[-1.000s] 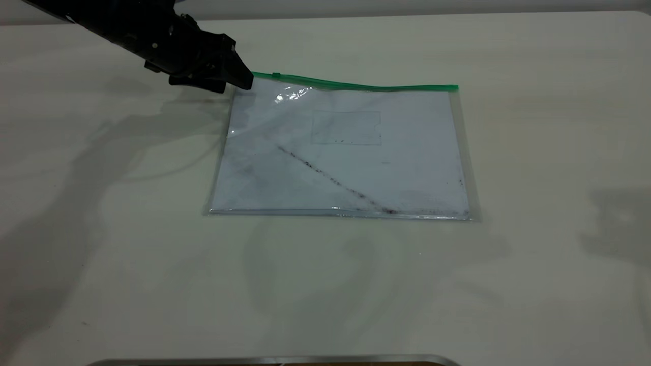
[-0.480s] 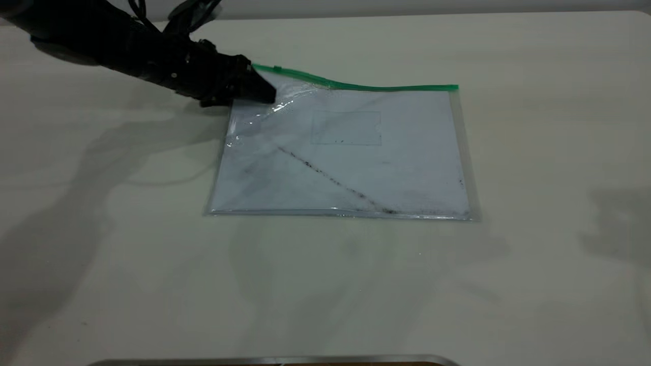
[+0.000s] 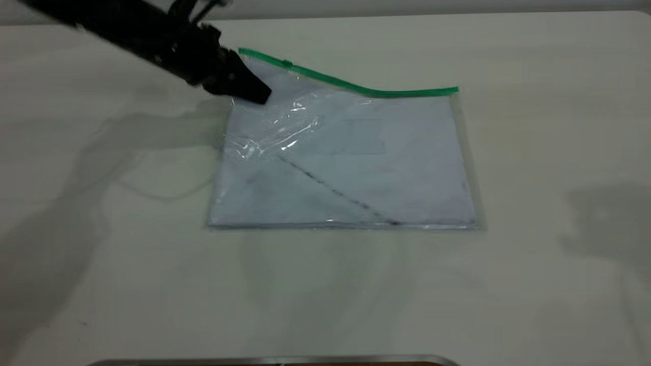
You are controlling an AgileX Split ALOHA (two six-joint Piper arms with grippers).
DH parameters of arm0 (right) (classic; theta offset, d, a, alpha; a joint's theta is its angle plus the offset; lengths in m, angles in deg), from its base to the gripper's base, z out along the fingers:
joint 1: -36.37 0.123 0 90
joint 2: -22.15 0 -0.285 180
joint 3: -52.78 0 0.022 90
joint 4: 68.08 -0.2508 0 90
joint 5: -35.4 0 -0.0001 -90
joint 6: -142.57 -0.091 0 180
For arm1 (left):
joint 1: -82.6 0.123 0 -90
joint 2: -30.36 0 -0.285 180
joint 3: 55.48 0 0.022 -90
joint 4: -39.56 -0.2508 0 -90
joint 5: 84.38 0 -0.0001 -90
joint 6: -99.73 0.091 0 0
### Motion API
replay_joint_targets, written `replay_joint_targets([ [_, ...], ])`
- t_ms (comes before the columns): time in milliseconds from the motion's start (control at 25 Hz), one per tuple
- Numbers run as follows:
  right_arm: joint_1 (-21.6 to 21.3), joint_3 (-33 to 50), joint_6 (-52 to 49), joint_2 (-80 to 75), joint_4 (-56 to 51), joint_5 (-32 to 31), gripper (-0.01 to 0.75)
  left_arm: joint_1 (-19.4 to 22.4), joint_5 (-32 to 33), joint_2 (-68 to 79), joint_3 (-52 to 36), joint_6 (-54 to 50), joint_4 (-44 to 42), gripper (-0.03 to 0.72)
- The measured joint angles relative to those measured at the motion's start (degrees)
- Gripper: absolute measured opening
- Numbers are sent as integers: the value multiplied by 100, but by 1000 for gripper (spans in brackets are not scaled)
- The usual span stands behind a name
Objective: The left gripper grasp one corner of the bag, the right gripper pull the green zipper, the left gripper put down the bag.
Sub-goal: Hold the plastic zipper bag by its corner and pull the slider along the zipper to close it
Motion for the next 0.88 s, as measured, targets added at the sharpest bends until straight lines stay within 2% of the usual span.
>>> replay_joint_targets([
  [120,453,-194,947,-399,-529,28,576,5,748,-123,559,262,-677,51],
  [280,1027,-642,2158,-1191,-1245,81,576,-8,1891,-157,1275,767,-971,51],
  [360,1234,-910,2746,-1623,-1647,92,576,-63,2174,-157,1582,944,-1054,51],
  [720,1846,-1828,5112,-2909,-3162,116,576,-639,2288,-157,1845,1071,-1448,51],
  [880,1930,-2017,6097,-3359,-3958,40,576,-984,2306,-157,1845,1266,-1611,51],
])
